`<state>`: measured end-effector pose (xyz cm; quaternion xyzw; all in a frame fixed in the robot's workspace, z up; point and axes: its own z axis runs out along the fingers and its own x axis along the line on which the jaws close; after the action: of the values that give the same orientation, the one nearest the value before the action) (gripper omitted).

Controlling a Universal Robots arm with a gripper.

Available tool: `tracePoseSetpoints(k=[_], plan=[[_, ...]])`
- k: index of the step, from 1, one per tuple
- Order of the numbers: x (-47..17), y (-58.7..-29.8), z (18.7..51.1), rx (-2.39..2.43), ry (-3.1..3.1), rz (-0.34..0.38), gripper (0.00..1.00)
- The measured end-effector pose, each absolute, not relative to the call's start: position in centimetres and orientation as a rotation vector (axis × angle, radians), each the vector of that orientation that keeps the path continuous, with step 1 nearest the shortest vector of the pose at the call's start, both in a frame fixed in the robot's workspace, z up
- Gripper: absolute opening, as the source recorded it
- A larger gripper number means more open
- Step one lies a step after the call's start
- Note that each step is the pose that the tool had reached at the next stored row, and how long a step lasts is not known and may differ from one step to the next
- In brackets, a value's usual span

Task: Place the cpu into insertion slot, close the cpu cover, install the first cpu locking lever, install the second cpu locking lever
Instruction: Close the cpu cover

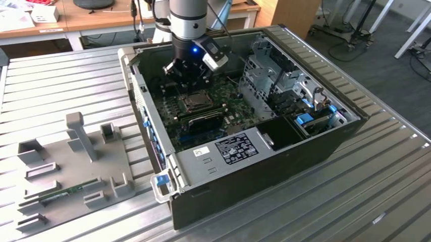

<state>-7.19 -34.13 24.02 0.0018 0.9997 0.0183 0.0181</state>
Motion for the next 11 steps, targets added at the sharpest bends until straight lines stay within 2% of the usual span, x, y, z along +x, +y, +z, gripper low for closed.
tracePoseSetpoints(k=[11], plan=[[-5.9,-34.1,24.0,0.006,3.105,0.057,0.10]])
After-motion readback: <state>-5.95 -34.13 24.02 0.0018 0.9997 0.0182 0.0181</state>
